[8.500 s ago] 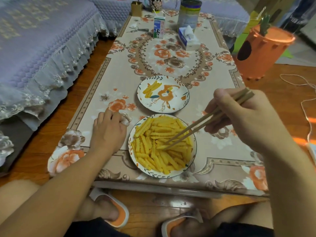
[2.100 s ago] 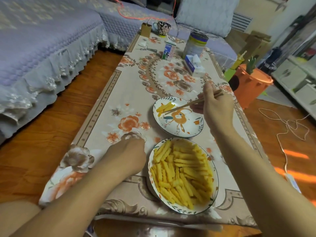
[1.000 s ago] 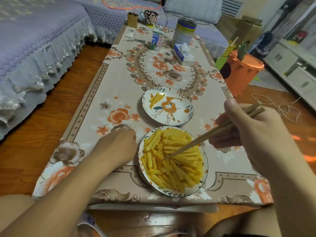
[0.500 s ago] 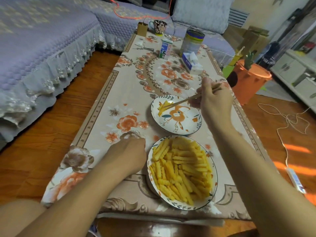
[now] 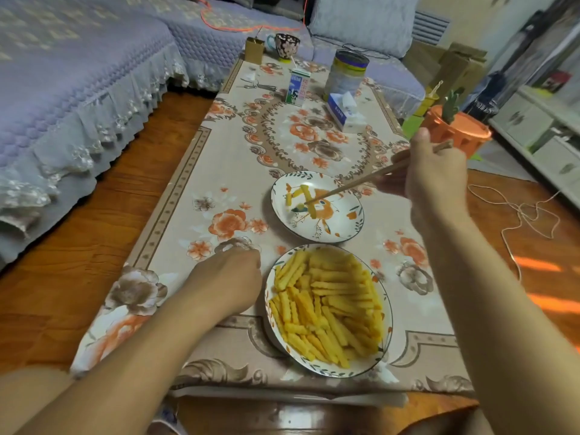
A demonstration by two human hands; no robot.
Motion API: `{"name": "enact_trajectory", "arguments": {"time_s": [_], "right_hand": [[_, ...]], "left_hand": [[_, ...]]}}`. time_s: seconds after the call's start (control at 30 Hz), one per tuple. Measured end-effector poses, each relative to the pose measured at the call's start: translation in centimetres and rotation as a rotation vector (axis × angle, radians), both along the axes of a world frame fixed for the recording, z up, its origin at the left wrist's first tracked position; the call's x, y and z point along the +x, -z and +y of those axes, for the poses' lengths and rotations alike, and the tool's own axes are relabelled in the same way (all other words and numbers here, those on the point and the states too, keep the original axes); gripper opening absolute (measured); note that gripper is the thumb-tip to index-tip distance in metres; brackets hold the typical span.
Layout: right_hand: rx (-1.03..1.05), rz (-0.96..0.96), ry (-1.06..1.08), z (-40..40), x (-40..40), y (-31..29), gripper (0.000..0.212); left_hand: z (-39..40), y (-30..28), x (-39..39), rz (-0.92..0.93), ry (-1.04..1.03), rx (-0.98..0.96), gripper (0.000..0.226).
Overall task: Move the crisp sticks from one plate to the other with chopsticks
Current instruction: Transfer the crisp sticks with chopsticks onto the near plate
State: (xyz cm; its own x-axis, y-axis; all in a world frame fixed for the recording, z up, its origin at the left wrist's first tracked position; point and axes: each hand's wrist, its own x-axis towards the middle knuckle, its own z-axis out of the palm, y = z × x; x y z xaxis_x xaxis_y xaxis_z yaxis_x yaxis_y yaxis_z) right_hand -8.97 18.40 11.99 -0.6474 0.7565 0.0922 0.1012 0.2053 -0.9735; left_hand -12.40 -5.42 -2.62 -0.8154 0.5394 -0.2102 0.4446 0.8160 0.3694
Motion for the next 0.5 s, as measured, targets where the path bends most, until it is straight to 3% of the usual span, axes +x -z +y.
{"name": "enact_trajectory", "arguments": {"time_s": [0.17,0.5], "right_hand": [[-0.130,-0.072,-0.094,0.4,6.6,-3.5,0.042],[-0.050,-0.256,-0.211,-0.7,11.7,-2.5,0.046]], "left_hand": [[0.2,0.1,0.3,0.003,-0.020,-0.006,0.013],[0.5,-0.5,0.7,-0.001,-0.026,-0.012,0.016]]}}
